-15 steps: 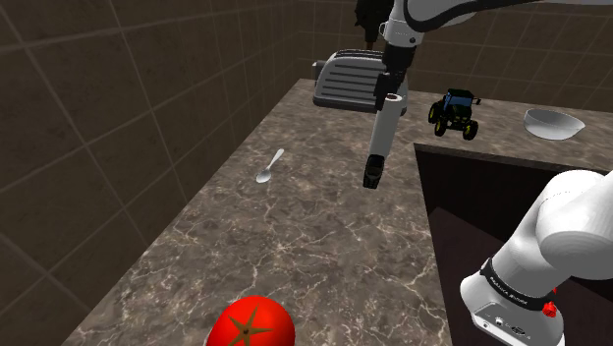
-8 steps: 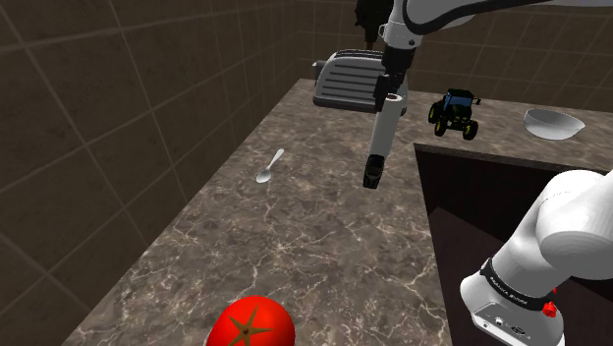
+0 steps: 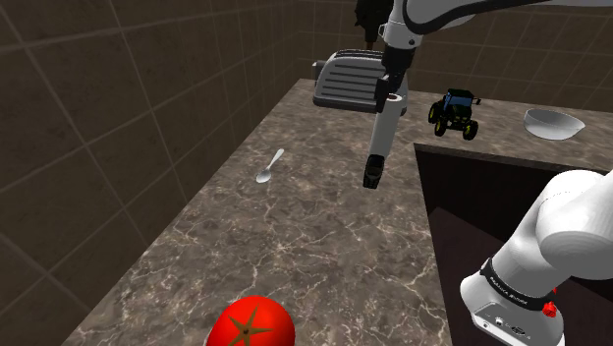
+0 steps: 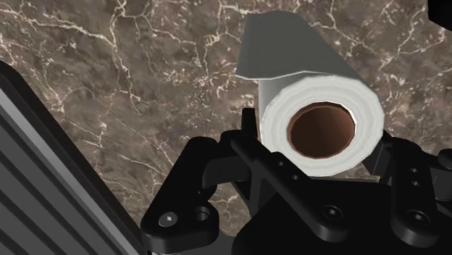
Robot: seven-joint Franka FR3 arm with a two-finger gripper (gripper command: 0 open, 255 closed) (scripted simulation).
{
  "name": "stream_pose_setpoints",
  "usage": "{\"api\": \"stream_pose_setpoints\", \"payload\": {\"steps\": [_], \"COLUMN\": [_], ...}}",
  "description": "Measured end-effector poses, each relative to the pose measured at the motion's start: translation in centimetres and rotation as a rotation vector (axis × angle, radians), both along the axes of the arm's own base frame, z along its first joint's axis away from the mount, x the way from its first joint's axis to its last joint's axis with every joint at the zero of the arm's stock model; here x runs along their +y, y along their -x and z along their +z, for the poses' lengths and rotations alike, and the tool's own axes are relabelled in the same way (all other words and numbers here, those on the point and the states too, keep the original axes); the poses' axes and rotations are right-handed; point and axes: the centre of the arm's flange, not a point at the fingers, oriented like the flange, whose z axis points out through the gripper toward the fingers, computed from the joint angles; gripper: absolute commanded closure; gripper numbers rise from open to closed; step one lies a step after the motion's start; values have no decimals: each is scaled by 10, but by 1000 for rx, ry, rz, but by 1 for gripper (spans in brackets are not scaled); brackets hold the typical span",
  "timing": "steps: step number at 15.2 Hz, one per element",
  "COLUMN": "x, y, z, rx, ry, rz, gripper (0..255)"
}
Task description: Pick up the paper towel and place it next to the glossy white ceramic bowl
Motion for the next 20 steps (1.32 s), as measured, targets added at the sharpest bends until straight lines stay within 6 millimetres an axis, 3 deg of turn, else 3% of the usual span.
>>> {"api": "stream_pose_setpoints", "payload": {"steps": [6,20], "x": [-1,0], "y": [1,0], "z": [15,90], "rx": [1,1], "ry": [1,1], "rz": [-1,-1], "gripper": [255,255]}}
